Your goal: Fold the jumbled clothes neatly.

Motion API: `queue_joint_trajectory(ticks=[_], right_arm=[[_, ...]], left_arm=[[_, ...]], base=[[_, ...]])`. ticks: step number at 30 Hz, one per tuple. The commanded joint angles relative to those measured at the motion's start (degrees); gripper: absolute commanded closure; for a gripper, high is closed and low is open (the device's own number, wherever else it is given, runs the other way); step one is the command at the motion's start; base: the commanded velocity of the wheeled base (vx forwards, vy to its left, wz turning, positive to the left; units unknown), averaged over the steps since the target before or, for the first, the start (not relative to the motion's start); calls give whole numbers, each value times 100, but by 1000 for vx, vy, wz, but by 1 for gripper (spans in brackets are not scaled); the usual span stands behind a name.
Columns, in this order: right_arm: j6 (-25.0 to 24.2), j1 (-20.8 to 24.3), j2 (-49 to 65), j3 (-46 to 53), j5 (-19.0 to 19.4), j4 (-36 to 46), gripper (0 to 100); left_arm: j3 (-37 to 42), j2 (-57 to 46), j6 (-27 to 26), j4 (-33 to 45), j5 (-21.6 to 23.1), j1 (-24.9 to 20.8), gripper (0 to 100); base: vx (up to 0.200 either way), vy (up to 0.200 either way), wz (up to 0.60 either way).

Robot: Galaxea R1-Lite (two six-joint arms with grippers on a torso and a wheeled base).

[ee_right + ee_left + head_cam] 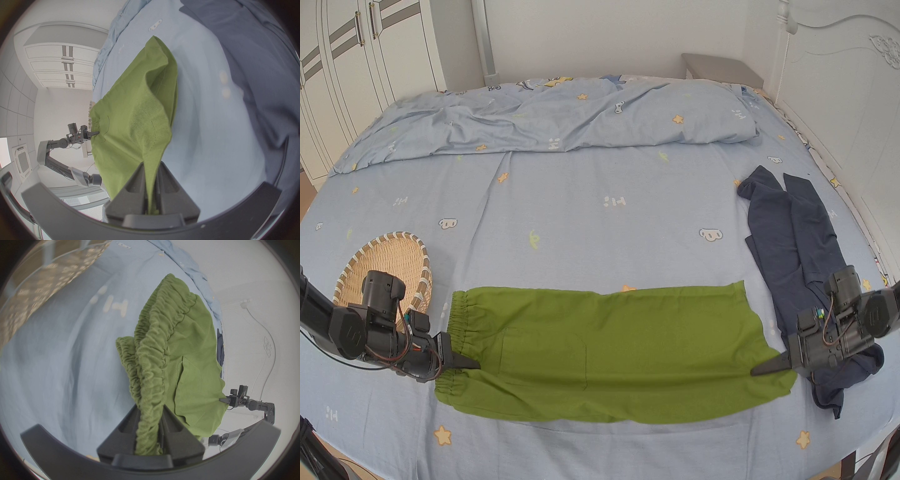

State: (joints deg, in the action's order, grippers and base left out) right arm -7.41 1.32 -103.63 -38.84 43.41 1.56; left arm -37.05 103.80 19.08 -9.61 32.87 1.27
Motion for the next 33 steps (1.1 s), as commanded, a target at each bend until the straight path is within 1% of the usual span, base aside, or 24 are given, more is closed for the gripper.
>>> queue_joint_trajectory(ticks=[1, 9, 10, 15, 16, 20, 24, 29, 31, 32, 33], right_arm=[[100, 176, 704, 1256, 1, -727, 100], [82, 237, 625, 1643, 10, -1237, 100], [73, 246, 528, 1678, 10, -1369, 100], [108, 246, 282, 1704, 18, -1518, 100], [100, 246, 265, 1704, 10, -1545, 0], [135, 246, 256, 1757, 1, -1641, 0], [398, 211, 282, 1906, -26, -1852, 0], [425, 158, 396, 1968, -131, -2054, 0], [363, 132, 801, 1889, -430, -2160, 0], [354, 123, 845, 1871, -465, -2151, 0], [293, 141, 1135, 1713, -694, -2125, 0]], left_arm=[[866, -642, -238, 11, -8, 5, 100], [1209, -695, -273, -15, -17, -39, 100], [1253, -660, -282, -138, -26, -30, 100], [1340, -660, -299, -410, -35, -39, 100], [1340, -651, -308, -428, -43, -39, 100], [1314, -660, -308, -437, -52, -48, 100], [1244, -747, -291, -437, -61, -13, 100], [1147, -1125, -282, -384, -87, 49, 100], [980, -1521, -299, -76, -96, 137, 100], [945, -1547, -299, -15, -96, 137, 100], [725, -1705, -335, 442, -105, 137, 100]], base=[[0, 0, 0], [0, 0, 0], [0, 0, 0], [0, 0, 0], [0, 0, 0], [0, 0, 0], [0, 0, 0], [0, 0, 0], [0, 0, 0], [0, 0, 0], [0, 0, 0]])
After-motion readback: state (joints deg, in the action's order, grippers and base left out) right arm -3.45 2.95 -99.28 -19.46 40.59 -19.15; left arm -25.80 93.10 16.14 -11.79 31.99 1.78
